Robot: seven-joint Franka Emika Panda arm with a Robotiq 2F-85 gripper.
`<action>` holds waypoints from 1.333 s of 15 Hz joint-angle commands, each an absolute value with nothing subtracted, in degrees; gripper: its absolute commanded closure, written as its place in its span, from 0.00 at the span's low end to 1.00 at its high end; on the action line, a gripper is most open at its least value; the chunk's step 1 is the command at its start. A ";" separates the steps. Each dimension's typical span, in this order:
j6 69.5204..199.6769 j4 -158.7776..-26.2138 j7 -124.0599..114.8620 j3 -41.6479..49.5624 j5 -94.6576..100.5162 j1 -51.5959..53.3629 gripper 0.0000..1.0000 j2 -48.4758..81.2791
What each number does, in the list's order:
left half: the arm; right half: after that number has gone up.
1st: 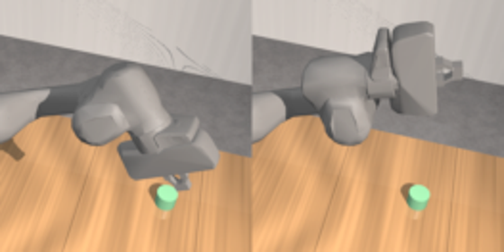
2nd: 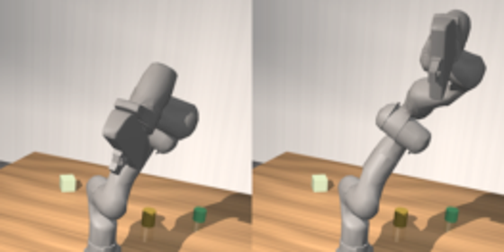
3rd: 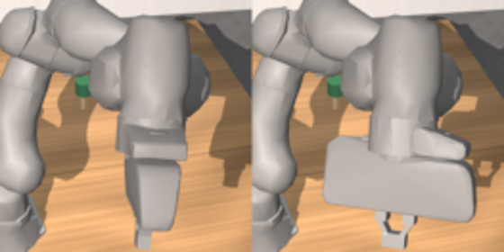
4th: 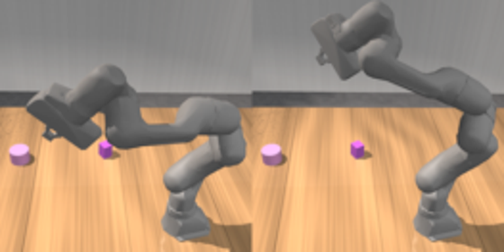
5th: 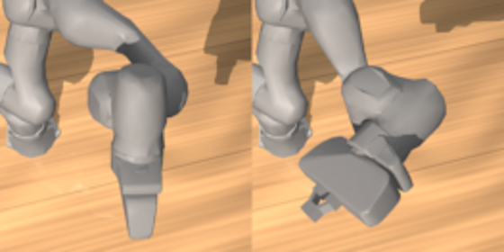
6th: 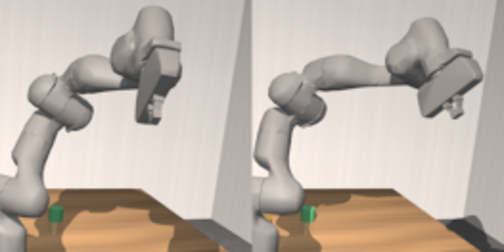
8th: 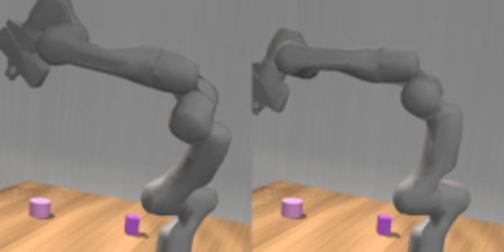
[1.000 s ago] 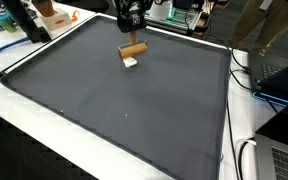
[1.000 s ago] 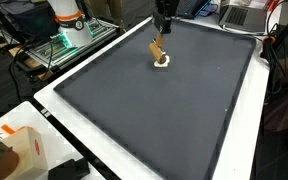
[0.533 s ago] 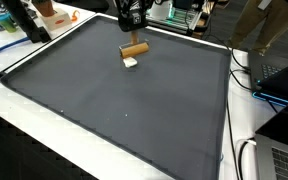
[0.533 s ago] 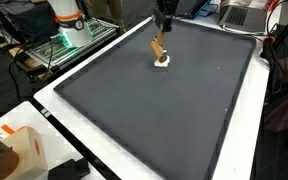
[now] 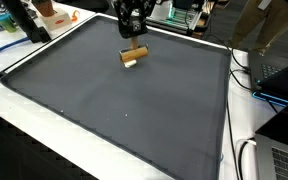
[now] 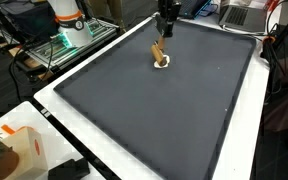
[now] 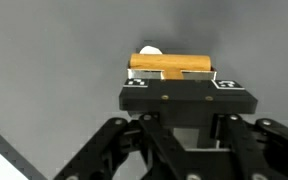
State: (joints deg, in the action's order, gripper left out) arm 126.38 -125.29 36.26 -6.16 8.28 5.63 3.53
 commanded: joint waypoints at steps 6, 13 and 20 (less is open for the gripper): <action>131.88 -125.17 37.75 -6.75 6.82 5.46 0.77 6.45; 135.32 -125.31 39.11 -7.40 5.67 5.49 0.77 7.27; 139.40 -124.97 40.67 -8.45 3.66 5.15 0.77 9.00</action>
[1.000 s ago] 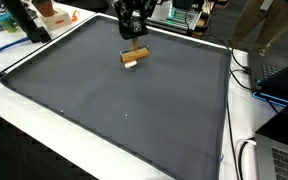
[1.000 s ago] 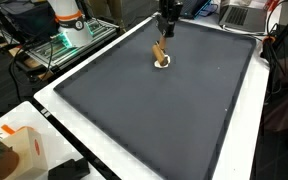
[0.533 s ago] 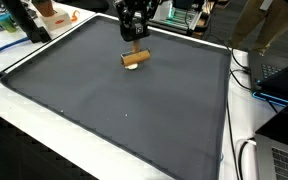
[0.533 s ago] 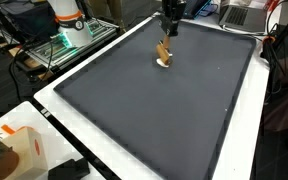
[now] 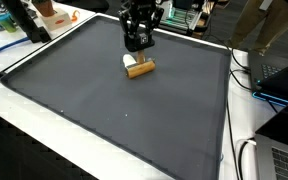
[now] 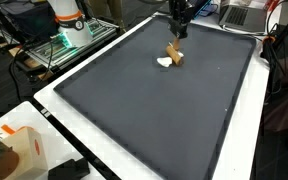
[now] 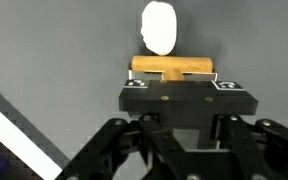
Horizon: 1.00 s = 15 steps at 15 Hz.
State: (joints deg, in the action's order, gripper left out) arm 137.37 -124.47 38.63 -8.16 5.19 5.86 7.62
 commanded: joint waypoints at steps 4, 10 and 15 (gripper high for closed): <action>137.94 -125.95 41.03 -8.57 2.02 5.16 0.77 2.27; 129.57 -125.84 36.91 -6.46 8.39 5.17 0.77 -1.98; 126.13 -124.93 36.75 -6.19 8.17 5.44 0.52 -0.38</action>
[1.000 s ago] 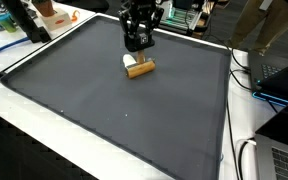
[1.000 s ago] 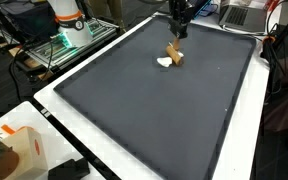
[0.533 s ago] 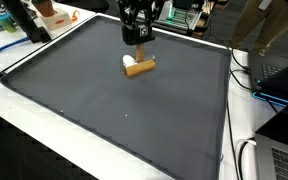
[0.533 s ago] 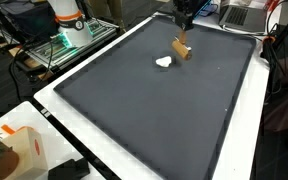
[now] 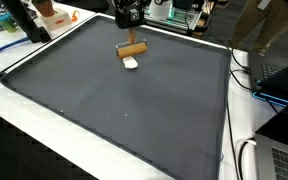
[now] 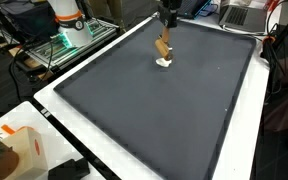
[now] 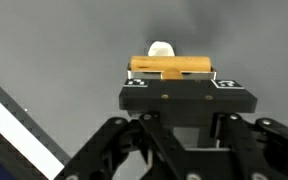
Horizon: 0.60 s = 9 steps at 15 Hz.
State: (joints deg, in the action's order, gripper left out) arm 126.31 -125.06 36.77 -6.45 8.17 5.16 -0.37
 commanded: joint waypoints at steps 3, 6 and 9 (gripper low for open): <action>127.78 -124.38 34.92 -6.18 10.47 5.46 0.77 1.71; 128.51 -123.70 34.52 -6.02 11.63 5.18 0.77 4.36; 129.27 -123.27 33.89 -5.84 12.36 4.87 0.77 6.78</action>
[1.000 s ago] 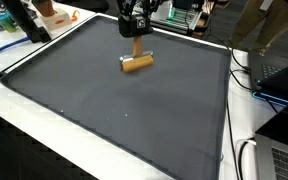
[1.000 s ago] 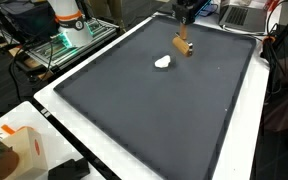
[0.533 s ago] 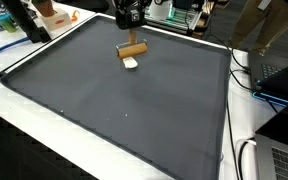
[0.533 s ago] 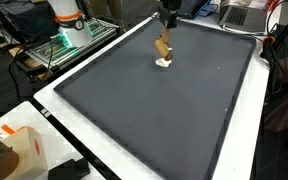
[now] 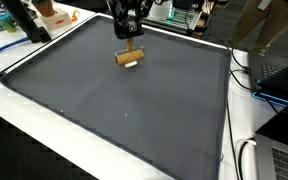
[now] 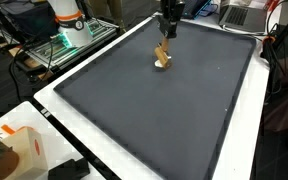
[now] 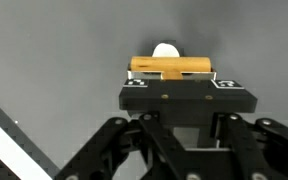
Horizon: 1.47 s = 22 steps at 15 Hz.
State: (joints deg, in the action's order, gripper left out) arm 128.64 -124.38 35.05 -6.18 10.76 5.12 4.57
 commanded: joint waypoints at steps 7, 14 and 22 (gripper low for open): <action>126.16 -122.45 31.61 -4.98 14.87 4.54 0.77 8.44; 127.27 -122.71 30.08 -5.04 15.66 4.49 0.77 9.14; 124.57 -122.30 28.83 -5.14 16.93 4.39 0.77 8.16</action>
